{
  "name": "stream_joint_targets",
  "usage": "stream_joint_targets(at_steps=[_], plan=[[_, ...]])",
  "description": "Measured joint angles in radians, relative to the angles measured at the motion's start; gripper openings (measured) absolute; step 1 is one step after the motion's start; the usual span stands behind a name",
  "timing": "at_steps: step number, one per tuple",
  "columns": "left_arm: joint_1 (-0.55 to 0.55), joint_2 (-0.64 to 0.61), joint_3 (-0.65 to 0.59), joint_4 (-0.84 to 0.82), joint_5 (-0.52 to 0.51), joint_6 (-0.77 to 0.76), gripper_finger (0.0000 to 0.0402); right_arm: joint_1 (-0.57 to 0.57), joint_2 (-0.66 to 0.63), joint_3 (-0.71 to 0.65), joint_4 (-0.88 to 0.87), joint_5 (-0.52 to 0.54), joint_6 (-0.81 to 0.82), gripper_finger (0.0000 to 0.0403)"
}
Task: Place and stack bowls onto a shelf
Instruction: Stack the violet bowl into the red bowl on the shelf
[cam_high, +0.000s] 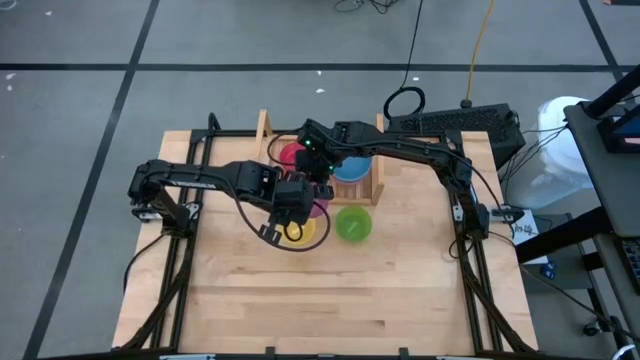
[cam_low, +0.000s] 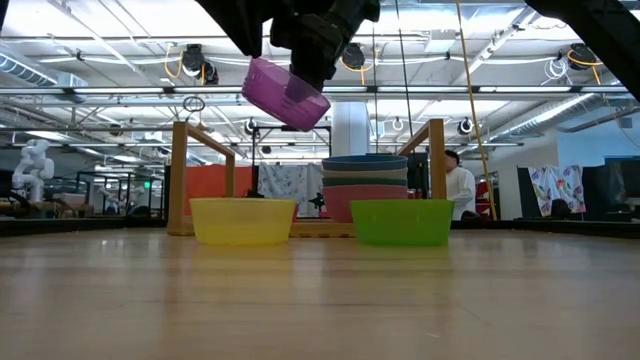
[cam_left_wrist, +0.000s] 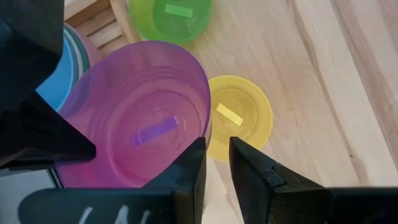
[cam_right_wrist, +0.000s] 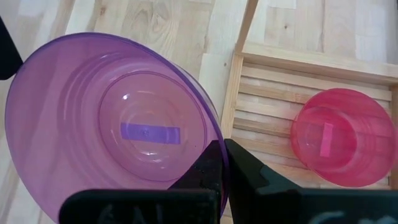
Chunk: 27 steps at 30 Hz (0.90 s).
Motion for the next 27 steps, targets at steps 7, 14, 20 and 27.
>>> stream_joint_targets(at_steps=[7, 14, 20, 27], plan=[[-0.015, -0.004, 0.000, 0.011, -0.008, 0.062, 0.0079, 0.000, -0.001, -0.032, 0.001, -0.082, -0.067, 0.0000], [-0.022, -0.005, 0.000, 0.008, -0.014, 0.090, 0.0079, 0.014, -0.001, -0.100, 0.018, -0.118, -0.104, 0.0000], [-0.016, -0.001, 0.000, 0.011, 0.078, 0.098, 0.0079, 0.023, 0.000, -0.109, 0.060, -0.115, -0.116, 0.0000], [-0.016, 0.003, 0.001, 0.011, 0.077, 0.172, 0.0079, 0.023, 0.000, -0.108, 0.086, -0.144, -0.142, 0.0000]])
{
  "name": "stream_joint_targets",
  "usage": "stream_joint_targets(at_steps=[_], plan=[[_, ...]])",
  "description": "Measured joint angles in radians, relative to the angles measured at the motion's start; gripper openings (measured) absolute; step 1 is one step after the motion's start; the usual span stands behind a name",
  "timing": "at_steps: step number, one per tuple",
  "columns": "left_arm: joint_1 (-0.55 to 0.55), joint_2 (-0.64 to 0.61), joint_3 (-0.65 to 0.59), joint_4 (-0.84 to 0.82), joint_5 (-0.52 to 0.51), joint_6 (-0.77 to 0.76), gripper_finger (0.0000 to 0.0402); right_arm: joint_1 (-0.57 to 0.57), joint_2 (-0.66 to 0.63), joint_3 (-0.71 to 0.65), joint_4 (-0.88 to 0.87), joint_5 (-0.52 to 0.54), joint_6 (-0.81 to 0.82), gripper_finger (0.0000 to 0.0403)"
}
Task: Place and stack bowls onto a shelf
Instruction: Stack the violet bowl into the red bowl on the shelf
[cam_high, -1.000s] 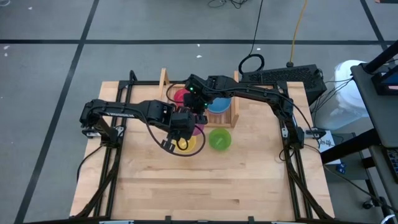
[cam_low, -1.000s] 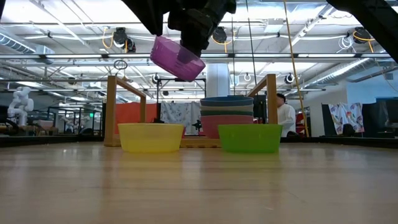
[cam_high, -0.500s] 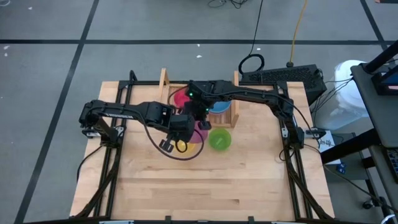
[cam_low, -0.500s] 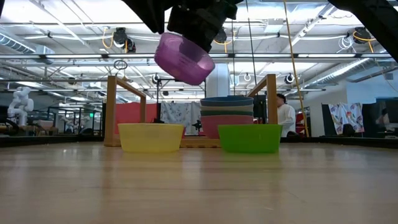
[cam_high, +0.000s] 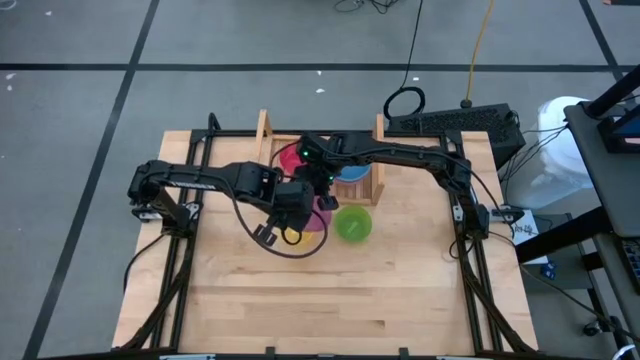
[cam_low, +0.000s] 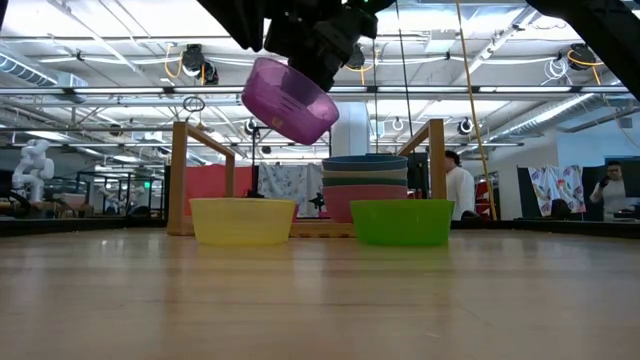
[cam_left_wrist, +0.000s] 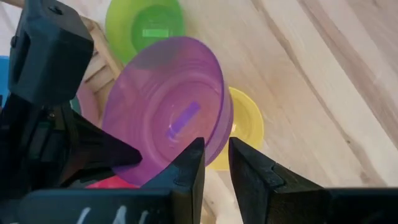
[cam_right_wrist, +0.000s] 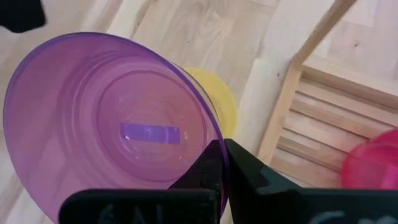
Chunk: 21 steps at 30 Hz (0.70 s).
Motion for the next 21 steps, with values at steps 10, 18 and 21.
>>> stream_joint_targets(at_steps=[10, 18, 21], plan=[[0.001, -0.001, 0.001, 0.001, 0.018, -0.005, 0.0079, -0.003, 0.001, 0.002, -0.009, -0.012, 0.122, 0.0000], [0.002, 0.000, 0.001, 0.000, 0.056, 0.009, 0.0079, -0.005, 0.001, 0.003, -0.049, -0.014, 0.223, 0.0000], [0.002, 0.000, 0.001, 0.001, 0.075, 0.035, 0.0079, -0.006, 0.001, 0.003, -0.055, -0.014, 0.256, 0.0000]])
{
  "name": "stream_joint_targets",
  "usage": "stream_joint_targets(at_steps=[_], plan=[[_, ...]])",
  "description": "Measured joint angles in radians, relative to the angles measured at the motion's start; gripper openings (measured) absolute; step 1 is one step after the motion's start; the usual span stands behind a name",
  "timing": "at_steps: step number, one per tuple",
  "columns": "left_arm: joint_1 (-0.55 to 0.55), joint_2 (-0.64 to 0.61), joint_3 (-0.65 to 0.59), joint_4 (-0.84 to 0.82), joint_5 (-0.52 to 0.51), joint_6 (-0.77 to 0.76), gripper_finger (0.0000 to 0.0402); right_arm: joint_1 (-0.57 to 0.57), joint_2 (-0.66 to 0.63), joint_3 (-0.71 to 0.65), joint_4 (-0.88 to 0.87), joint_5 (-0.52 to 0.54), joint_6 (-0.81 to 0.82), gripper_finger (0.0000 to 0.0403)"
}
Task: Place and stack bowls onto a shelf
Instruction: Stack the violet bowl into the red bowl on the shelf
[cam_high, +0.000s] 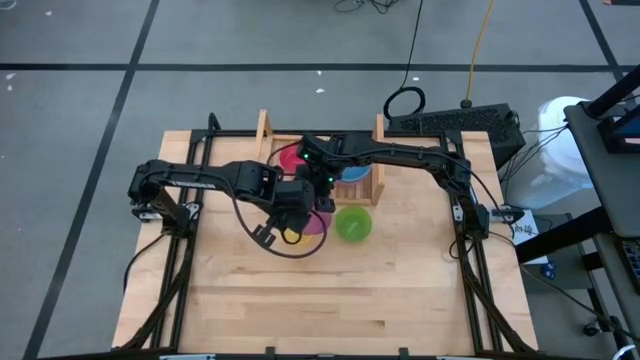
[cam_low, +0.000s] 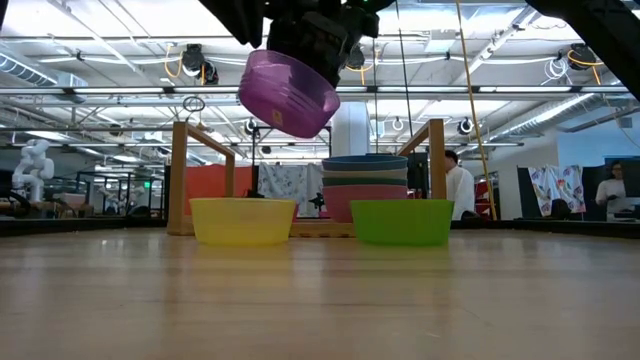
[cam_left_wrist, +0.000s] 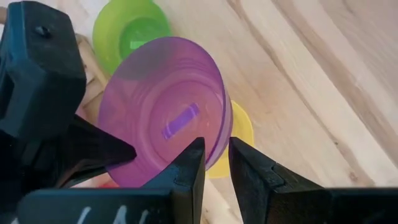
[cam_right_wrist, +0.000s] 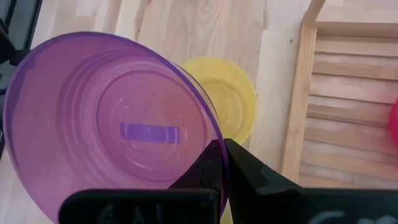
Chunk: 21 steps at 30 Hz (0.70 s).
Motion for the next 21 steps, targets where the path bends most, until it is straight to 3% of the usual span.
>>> stream_joint_targets(at_steps=[8, 21], plan=[[-0.002, 0.004, -0.002, 0.002, 0.072, 0.023, 0.0079, -0.008, -0.002, 0.004, 0.007, -0.003, 0.050, 0.0000], [0.008, 0.003, -0.002, 0.000, -0.005, 0.047, 0.0079, -0.009, -0.002, 0.003, 0.028, 0.016, 0.029, 0.0000]])
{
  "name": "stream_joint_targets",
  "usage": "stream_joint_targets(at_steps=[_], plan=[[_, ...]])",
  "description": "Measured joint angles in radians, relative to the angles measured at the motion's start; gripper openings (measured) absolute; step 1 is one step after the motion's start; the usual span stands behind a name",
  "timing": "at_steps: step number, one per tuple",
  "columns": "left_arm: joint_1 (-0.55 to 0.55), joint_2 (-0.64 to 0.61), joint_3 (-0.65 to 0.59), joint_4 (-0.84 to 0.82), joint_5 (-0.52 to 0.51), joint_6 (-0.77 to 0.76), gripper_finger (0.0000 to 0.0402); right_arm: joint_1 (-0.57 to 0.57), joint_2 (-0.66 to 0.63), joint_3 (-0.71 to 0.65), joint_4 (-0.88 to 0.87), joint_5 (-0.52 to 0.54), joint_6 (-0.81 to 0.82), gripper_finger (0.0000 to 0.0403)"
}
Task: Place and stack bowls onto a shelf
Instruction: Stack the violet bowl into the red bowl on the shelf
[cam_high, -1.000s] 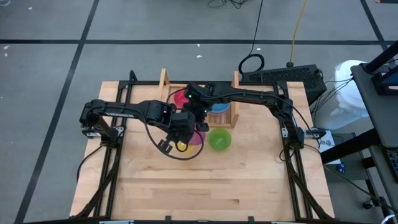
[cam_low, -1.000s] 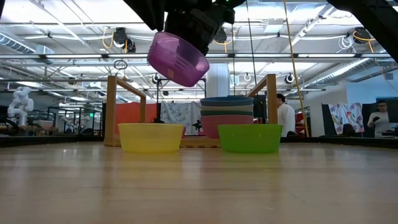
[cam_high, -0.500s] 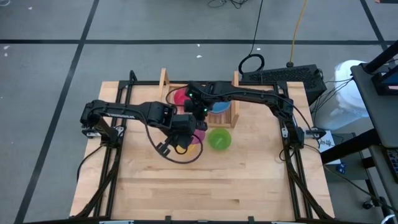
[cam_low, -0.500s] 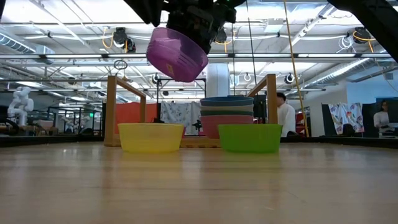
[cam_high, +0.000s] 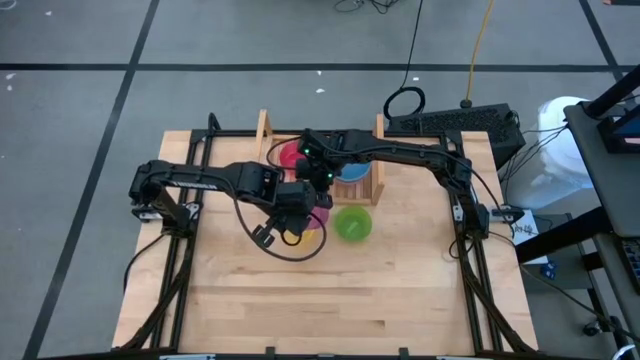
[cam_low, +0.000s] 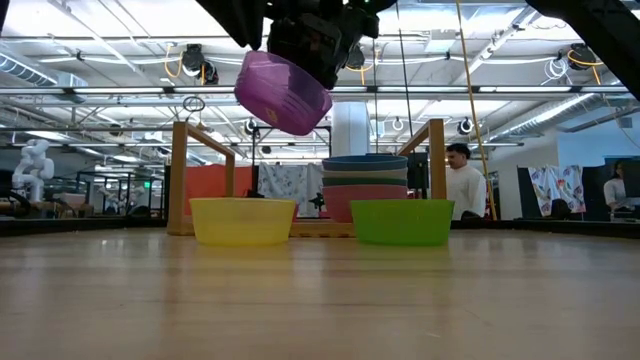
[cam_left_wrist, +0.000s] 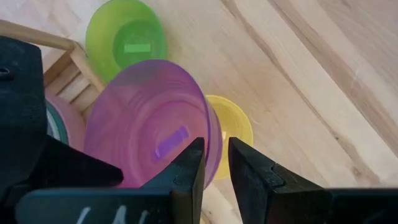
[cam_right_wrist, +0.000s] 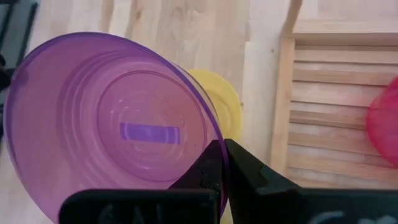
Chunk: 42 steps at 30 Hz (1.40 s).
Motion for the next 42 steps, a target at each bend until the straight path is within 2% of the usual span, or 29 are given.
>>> stream_joint_targets(at_steps=[7, 17, 23, 34, 36, 42], plan=[[0.014, 0.045, 0.000, -0.034, 0.008, 0.014, 0.0079, 0.002, 0.000, -0.001, -0.026, 0.093, -0.063, 0.0000], [0.014, 0.041, 0.000, -0.041, -0.029, 0.124, 0.0079, 0.003, -0.001, -0.003, -0.046, 0.086, -0.097, 0.0000], [-0.002, 0.039, 0.001, -0.058, -0.098, 0.201, 0.0079, 0.010, 0.005, -0.031, -0.051, 0.085, -0.222, 0.0000], [-0.019, 0.038, 0.001, -0.053, -0.093, 0.250, 0.0079, 0.045, 0.001, -0.029, -0.034, 0.085, -0.499, 0.0000], [-0.021, 0.038, 0.001, -0.057, -0.093, 0.247, 0.0079, 0.046, 0.001, -0.029, -0.022, 0.085, -0.467, 0.0000], [-0.023, 0.037, 0.001, -0.048, -0.098, 0.184, 0.0079, 0.018, 0.001, -0.029, -0.012, 0.086, -0.240, 0.0000]])
